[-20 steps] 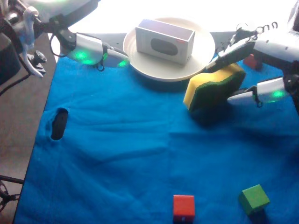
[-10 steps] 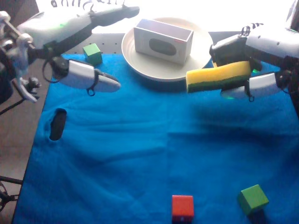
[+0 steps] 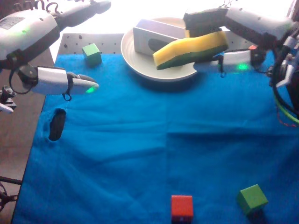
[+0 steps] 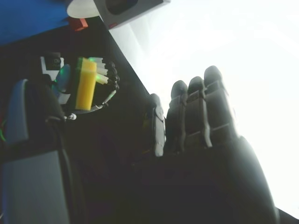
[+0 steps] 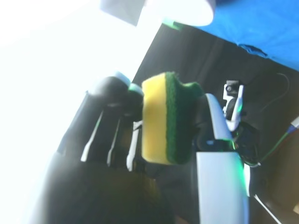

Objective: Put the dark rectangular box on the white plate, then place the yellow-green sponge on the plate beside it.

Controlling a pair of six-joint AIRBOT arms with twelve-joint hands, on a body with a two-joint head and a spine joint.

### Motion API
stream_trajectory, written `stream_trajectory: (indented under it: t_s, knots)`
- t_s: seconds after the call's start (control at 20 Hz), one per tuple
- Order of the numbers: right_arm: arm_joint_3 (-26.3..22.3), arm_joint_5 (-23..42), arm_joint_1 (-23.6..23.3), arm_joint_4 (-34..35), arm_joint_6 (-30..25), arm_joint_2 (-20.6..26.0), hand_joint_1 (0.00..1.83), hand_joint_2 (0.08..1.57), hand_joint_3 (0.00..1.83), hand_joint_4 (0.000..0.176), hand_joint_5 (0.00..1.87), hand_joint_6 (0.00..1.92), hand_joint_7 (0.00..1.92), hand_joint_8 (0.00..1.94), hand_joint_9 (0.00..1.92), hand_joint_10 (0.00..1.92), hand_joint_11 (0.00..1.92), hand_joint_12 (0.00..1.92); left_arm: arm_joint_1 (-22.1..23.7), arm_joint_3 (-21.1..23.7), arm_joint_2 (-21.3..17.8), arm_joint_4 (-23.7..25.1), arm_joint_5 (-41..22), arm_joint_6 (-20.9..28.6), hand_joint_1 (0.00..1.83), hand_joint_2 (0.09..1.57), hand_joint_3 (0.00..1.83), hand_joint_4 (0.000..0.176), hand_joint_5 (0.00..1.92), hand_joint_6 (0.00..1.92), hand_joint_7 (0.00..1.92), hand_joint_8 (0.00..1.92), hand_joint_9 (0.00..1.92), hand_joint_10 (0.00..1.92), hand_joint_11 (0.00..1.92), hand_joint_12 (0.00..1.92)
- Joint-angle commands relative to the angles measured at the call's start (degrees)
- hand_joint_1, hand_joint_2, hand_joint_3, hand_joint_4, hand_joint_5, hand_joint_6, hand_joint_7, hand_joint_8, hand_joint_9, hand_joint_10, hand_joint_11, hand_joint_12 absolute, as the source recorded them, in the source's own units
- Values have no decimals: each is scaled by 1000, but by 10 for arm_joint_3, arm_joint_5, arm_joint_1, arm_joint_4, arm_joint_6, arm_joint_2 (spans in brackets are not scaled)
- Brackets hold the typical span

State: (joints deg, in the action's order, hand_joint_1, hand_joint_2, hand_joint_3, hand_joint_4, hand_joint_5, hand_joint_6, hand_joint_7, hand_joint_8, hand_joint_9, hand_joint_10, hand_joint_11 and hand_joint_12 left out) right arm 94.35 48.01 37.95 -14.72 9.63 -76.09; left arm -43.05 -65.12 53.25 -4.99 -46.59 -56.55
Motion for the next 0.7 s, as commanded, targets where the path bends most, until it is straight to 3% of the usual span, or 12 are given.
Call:
stream_trajectory:
  t_s: [0.0, 0.1, 0.15, 0.2, 0.25, 0.3, 0.45, 0.5, 0.55, 0.65]
  knots:
    - [6, 71, -14, 39, -3, -4, 1203, 1152, 0, 82, 559, 1763, 578, 1896, 639, 1921, 710, 1921, 3, 0, 1, -4, -74, -2, 919, 922, 7, 160, 103, 6, 60, 1, 10, 1, 21, 21]
    - [20, 71, -16, 60, -3, -23, 1187, 1158, 1, 74, 583, 1773, 627, 1932, 710, 1921, 797, 1921, 2, 0, 3, -4, -74, -2, 915, 921, 7, 164, 99, 4, 58, 1, 16, 3, 36, 28]
    - [25, 70, -16, 66, -3, -30, 1242, 1159, 0, 16, 595, 1759, 685, 1896, 805, 1921, 919, 1921, 1, 0, 3, -5, -73, -2, 910, 927, 7, 166, 83, 0, 68, 5, 14, 2, 15, 21]
    - [32, 69, -17, 78, -3, -38, 1227, 1146, 0, 32, 636, 1728, 719, 1838, 771, 1890, 796, 1921, 0, 0, 3, -5, -73, -2, 924, 923, 5, 165, 78, 0, 60, 1, 11, 0, 2, 16]
    - [36, 67, -17, 86, -3, -43, 1227, 1146, 0, 32, 636, 1728, 719, 1838, 771, 1890, 796, 1921, -1, 0, 3, -5, -73, -2, 924, 923, 5, 165, 78, 0, 60, 1, 11, 0, 2, 16]
    - [42, 64, -17, 95, -3, -49, 1261, 1146, 0, 0, 671, 1707, 737, 1891, 825, 1920, 903, 1921, -1, 0, 3, -6, -73, -2, 897, 918, 2, 153, 70, 0, 76, 7, 42, 12, 43, 35]
    - [55, 45, -16, 103, -3, -57, 1281, 1154, 2, 0, 638, 1711, 720, 1939, 872, 1921, 1001, 1921, -1, 1, 3, -6, -74, -2, 902, 931, 7, 158, 60, 0, 61, 0, 25, 2, 13, 24]
    - [57, 40, -16, 103, -3, -58, 1299, 1159, 1, 0, 628, 1718, 706, 1847, 826, 1921, 951, 1921, -1, 2, 3, -6, -74, -2, 907, 932, 6, 164, 61, 1, 67, 3, 34, 6, 12, 25]
    - [60, 33, -16, 103, -3, -59, 1302, 1160, 0, 0, 623, 1735, 738, 1892, 876, 1921, 1011, 1921, -1, 2, 4, -6, -75, -2, 901, 931, 5, 154, 60, 1, 70, 3, 31, 3, 7, 24]
    - [68, 17, -16, 99, -3, -62, 1304, 1140, 0, 0, 636, 1698, 761, 1939, 935, 1921, 1073, 1921, -1, 2, 4, -6, -74, -1, 890, 930, 3, 160, 54, 1, 67, 2, 42, 7, 15, 28]
